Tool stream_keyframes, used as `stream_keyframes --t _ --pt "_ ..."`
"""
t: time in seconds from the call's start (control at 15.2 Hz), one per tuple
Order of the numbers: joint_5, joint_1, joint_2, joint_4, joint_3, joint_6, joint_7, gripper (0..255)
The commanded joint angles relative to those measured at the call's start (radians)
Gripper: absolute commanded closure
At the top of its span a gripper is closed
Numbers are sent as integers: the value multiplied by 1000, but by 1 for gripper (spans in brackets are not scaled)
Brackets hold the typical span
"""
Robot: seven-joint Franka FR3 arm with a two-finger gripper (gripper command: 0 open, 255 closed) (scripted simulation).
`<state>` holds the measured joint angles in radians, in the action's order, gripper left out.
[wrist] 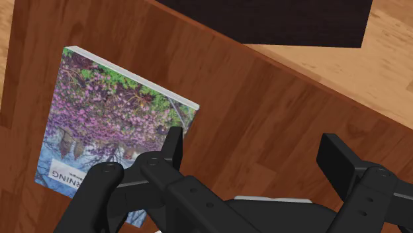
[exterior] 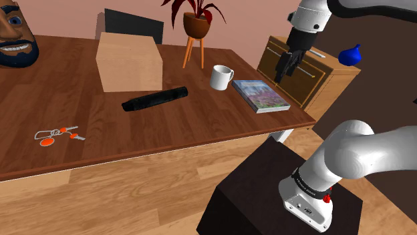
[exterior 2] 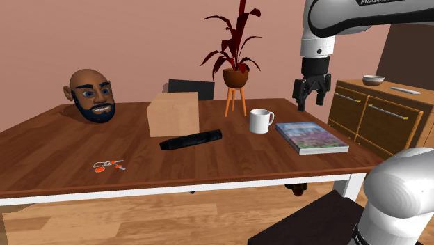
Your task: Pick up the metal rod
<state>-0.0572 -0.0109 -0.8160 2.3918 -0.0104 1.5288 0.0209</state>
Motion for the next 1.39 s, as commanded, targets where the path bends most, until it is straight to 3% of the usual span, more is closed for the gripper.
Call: stream_keyframes --t 0.0,0.66,1.32 --pt "0 0 0 0 0 0 0 0" --pt "-31 -97 341 -109 30 269 -249 0" --pt "-31 -179 672 -306 11 440 -481 0"
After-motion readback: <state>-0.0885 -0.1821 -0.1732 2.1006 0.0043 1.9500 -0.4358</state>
